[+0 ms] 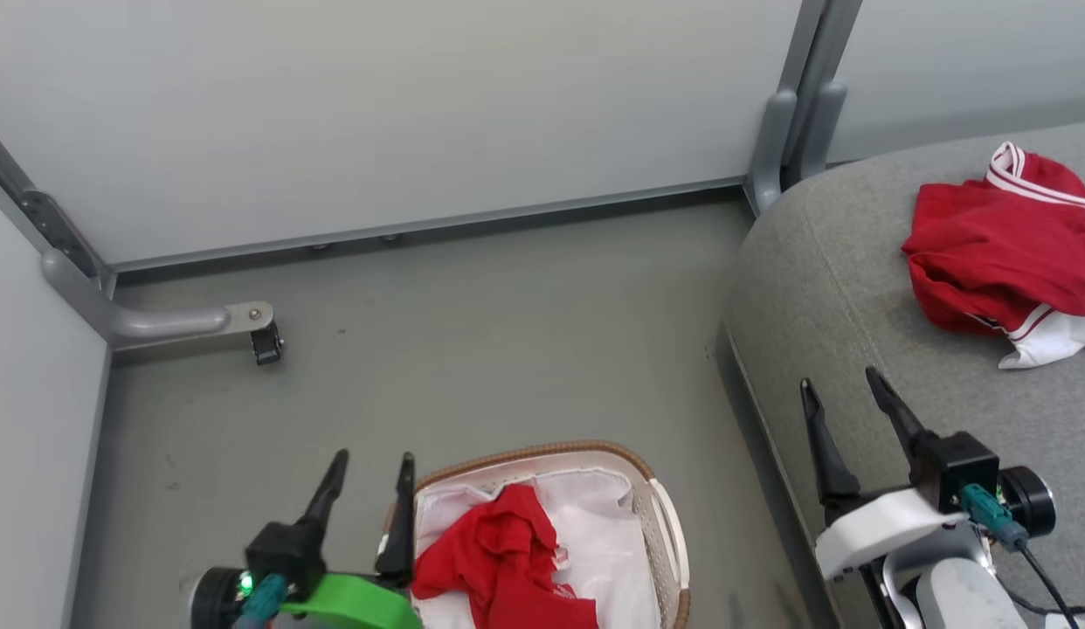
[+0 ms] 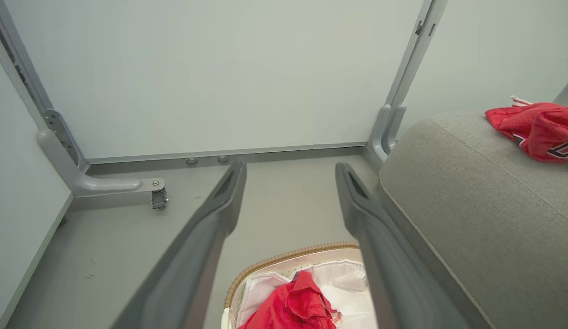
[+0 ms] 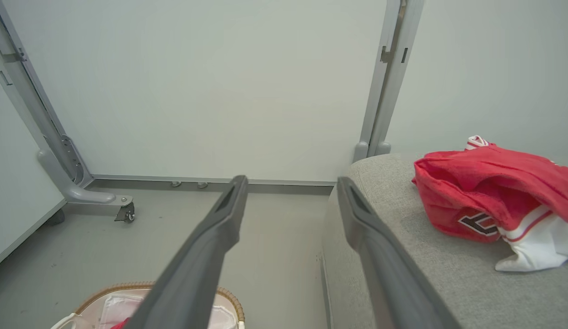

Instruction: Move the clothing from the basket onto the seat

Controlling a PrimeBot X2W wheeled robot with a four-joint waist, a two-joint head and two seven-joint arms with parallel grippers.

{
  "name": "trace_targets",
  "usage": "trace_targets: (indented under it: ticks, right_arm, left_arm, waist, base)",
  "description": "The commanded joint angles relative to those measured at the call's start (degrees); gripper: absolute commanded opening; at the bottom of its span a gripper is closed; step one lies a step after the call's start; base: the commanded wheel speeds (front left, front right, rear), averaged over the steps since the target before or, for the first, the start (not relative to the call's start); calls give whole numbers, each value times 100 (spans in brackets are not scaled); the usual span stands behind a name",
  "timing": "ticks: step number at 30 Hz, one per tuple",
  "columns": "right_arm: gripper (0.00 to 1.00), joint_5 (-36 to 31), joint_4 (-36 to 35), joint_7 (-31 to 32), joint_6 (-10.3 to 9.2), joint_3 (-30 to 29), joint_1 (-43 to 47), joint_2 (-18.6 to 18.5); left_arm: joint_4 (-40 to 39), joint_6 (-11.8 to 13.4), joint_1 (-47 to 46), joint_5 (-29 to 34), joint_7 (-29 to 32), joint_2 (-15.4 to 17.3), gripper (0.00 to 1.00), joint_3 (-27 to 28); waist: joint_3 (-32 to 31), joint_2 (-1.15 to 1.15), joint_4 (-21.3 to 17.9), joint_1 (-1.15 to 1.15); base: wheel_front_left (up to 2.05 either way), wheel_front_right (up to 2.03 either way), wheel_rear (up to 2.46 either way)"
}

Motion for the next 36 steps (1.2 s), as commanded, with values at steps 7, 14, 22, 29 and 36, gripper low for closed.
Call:
trace_targets:
  ticks: [7, 14, 22, 29, 36]
  right_arm:
    - [100, -188, -340, -28, -8, 9, -450, -21]
    - [100, -179, -752, -28, -8, 228, -1024, -21]
    - [100, 115, -1066, -28, -8, 490, -1496, -17]
    - [100, 398, -1307, -28, -8, 805, -1709, -14]
    - [100, 594, -1444, -28, -8, 945, -1890, -14]
  left_arm:
    - [970, -91, -1018, 287, -5, 13, 100, -635]
    - [2098, -99, -2142, 408, -5, 86, 100, -1188]
    - [3598, -94, -3113, 408, 157, 213, 100, -1651]
    - [4433, -87, -3642, 412, 168, 390, 100, -1807]
    - [4899, -31, -4075, 473, 132, 575, 100, -1865]
  waist:
    - [936, 0, -300, 0]
    - [2087, 0, -742, 0]
    - [3051, 0, -1239, 0]
    - [3647, 0, -1622, 0]
    - [4119, 0, -1882, 0]
  base:
    - [0, 0, 0]
    - [0, 0, 0]
    - [0, 0, 0]
    - [0, 0, 0]
    - [0, 0, 0]
